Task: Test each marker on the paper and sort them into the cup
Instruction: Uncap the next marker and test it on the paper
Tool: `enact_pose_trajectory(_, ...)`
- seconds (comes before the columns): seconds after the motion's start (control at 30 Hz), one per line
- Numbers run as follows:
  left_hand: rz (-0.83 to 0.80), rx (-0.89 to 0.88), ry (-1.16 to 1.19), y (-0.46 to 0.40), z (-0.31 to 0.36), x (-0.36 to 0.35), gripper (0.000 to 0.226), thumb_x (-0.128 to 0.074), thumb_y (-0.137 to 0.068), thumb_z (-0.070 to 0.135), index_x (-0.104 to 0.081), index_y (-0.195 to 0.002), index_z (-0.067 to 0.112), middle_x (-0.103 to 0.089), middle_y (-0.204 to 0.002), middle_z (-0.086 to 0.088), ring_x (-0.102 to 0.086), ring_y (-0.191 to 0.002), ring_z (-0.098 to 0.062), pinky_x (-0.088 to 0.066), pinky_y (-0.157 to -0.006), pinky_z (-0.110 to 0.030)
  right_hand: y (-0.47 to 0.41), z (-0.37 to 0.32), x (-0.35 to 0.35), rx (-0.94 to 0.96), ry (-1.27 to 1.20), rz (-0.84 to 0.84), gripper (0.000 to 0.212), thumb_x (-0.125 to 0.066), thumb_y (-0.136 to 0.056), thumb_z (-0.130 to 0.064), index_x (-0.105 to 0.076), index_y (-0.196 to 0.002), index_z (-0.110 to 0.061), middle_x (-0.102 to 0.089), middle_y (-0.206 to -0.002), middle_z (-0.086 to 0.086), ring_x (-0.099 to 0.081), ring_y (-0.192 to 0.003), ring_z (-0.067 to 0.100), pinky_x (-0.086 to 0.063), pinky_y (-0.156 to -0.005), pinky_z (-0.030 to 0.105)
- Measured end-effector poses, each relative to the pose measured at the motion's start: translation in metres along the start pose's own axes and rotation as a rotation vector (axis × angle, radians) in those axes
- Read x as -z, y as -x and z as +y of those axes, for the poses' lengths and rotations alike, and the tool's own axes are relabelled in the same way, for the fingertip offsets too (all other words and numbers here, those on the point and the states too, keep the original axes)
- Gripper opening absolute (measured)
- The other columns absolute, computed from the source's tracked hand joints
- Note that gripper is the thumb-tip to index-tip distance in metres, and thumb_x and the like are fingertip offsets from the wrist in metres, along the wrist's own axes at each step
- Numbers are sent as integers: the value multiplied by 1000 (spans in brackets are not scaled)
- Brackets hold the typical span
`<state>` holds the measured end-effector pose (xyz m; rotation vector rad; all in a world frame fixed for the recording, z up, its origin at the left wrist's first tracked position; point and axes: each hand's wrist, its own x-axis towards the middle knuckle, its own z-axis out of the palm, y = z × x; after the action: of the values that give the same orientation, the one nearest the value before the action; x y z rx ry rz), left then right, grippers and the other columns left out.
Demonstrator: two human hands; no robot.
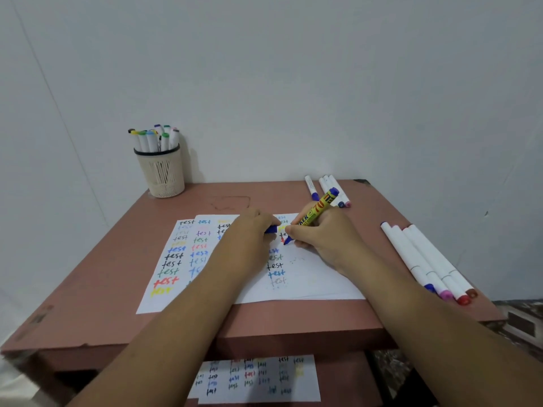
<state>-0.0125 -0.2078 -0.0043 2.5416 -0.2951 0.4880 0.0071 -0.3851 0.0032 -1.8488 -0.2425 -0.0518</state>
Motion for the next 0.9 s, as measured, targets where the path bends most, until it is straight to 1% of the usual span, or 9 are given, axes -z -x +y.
enact_pose_trajectory(0.1,5,62,24,-1,4,2,32,-55,-100,15,-60,-131,21,-60,-122,1,-56,-111,-16,-39,-87,-21,0,1,-1,-2,27,3,15,-82,-87,-9,-68,-81,-4,-71,-79,18,-69,-71,22,-66,-77,42)
enact_pose_trajectory(0.23,19,76,34,2,7,3,17,-58,-97,14,-65,-113,17,-65,-109,0,-59,-100,-19,-49,-89,-35,-1,1,0,-25,18,-2,14,-80,-86,-6,-67,-81,-2,-67,-71,12,-65,-67,22,-63,-70,35)
enact_pose_trajectory(0.4,17,82,40,3,9,4,11,-58,-96,12,-66,-104,15,-67,-100,-2,-60,-94,-22,-51,-86,-41,0,1,1,-13,-46,15,15,-81,-86,-6,-67,-82,-1,-69,-73,15,-66,-65,23,-64,-73,40)
enact_pose_trajectory(0.53,-1,91,43,3,11,6,12,-57,-97,13,-65,-105,16,-66,-101,-1,-60,-95,-22,-51,-86,-41,1,0,-2,-17,19,5,16,-80,-87,-7,-66,-79,-5,-66,-73,9,-64,-68,18,-61,-66,28)
enact_pose_trajectory(0.57,-6,93,39,4,11,7,12,-57,-97,13,-65,-105,15,-66,-101,-2,-60,-95,-23,-51,-86,-42,1,-1,-2,-19,36,17,16,-79,-87,-7,-66,-78,-7,-65,-72,8,-63,-68,18,-61,-66,29)
enact_pose_trajectory(0.67,0,87,44,5,11,7,11,-57,-97,13,-65,-104,15,-65,-101,-2,-60,-95,-22,-51,-86,-41,0,0,1,-17,45,66,17,-79,-86,-10,-65,-76,-11,-65,-68,4,-63,-66,19,-63,-72,40)
enact_pose_trajectory(0.73,8,79,56,5,11,7,10,-57,-97,13,-64,-103,15,-65,-100,-1,-59,-94,-21,-51,-85,-41,1,1,2,-18,49,80,18,-79,-86,-10,-64,-75,-11,-64,-66,3,-62,-63,19,-62,-72,41)
enact_pose_trajectory(0.83,-5,79,50,5,12,7,9,-57,-97,12,-65,-102,12,-66,-98,-5,-61,-94,-25,-51,-85,-42,3,-2,-1,-17,92,58,21,-78,-88,-12,-62,-74,-11,-61,-65,2,-59,-62,16,-57,-61,29)
enact_pose_trajectory(0.9,4,75,54,6,11,7,9,-57,-97,13,-65,-102,12,-66,-98,-5,-60,-94,-24,-51,-85,-43,3,-3,-1,-9,126,77,21,-78,-89,-12,-62,-75,-12,-61,-65,1,-58,-60,14,-54,-58,24)
